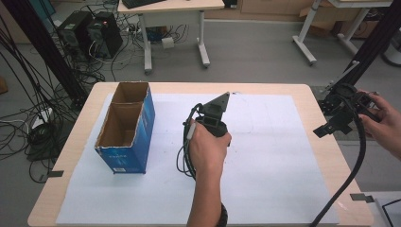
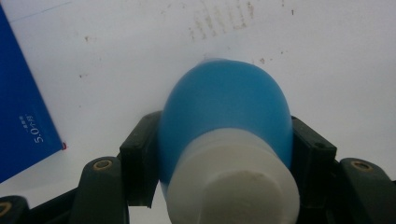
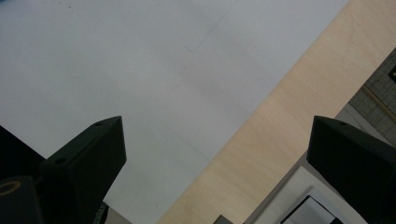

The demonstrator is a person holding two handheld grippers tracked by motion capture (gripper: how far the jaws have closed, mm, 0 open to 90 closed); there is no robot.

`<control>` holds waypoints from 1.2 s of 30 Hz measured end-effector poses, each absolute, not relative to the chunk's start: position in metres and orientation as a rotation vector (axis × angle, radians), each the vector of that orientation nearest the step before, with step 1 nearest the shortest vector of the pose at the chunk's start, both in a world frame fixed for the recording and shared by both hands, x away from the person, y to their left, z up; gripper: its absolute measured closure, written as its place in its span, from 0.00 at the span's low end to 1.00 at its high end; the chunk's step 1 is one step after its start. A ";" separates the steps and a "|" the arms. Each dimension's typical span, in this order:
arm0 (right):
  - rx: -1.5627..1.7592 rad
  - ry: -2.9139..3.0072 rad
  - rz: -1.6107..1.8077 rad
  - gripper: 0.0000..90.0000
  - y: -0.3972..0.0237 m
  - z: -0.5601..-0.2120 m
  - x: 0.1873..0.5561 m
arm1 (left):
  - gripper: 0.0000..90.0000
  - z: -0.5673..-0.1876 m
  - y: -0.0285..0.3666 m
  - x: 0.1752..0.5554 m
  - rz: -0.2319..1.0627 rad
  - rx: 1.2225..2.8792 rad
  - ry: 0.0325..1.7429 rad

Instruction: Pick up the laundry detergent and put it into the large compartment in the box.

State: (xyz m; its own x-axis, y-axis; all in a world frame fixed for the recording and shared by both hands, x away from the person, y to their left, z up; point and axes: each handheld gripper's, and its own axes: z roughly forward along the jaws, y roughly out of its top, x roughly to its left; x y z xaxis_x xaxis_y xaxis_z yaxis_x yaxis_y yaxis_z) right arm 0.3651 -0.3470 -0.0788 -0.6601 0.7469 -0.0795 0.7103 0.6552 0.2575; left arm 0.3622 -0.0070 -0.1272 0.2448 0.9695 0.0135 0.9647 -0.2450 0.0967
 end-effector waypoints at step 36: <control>1.196 2.739 0.290 0.05 -0.324 -0.056 0.377 | 0.42 0.035 0.069 0.332 0.264 2.234 1.964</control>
State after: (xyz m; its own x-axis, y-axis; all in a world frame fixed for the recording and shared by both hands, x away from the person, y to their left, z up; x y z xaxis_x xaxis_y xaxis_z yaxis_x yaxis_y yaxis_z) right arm 0.3773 -0.3236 -0.0563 -0.6746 0.7365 -0.0496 0.7098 0.6656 0.2306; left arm 0.3318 0.0691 0.0349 0.1247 0.9918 0.0297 0.9644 -0.1282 0.2311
